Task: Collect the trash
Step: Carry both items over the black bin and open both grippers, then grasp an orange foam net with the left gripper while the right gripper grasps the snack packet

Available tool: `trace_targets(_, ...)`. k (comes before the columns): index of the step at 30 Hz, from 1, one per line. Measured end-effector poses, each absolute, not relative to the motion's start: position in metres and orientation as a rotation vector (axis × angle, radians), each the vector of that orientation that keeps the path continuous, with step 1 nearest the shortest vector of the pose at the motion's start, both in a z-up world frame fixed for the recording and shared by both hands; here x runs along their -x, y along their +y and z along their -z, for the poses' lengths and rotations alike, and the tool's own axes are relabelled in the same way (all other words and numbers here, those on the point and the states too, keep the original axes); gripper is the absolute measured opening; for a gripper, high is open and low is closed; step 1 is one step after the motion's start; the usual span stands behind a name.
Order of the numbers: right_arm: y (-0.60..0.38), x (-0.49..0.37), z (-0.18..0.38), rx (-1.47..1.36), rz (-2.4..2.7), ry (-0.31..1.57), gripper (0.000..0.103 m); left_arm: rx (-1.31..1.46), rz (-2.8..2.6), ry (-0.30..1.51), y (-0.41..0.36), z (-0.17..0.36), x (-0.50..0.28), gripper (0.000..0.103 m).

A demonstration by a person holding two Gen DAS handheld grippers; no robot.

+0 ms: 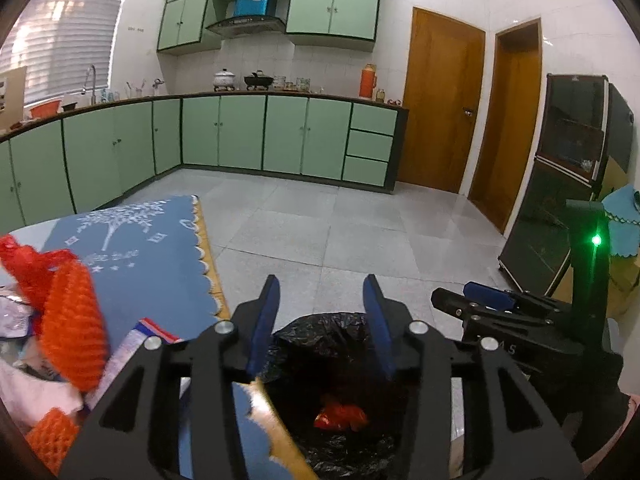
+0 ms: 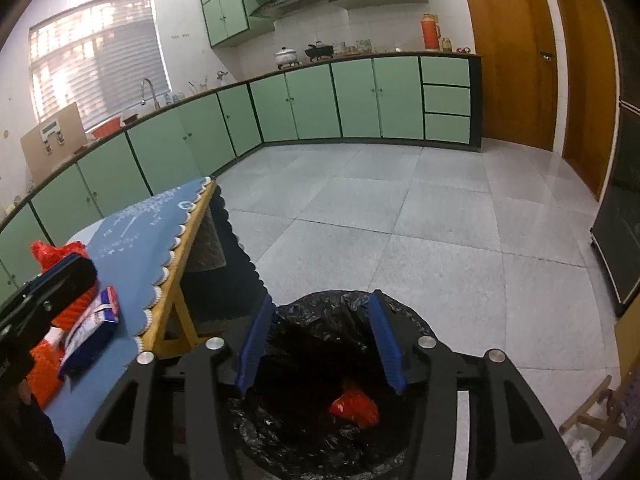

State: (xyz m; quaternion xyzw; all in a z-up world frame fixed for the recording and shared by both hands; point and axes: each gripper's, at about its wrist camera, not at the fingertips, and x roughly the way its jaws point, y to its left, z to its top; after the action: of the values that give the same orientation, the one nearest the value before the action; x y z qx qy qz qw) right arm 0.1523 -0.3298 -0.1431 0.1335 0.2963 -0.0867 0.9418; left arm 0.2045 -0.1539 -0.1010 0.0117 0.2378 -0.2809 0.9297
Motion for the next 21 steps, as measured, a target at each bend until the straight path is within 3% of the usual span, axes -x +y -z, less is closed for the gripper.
trace_targets(7,-0.284,-0.142,0.118,-0.227,0.102,0.542,0.064,-0.041,0.399,0.440,-0.082,0.085,-0.162,0.059)
trace_targets(15,-0.209,-0.134,0.107,-0.202,-0.037,0.502,0.066,-0.067,0.200,0.518,0.000,0.093,-0.130,0.066)
trace_targets(21,-0.167,-0.133,0.108,-0.179,-0.117,0.517,0.066,-0.093,0.143,0.568,0.014,0.103,-0.128,0.068)
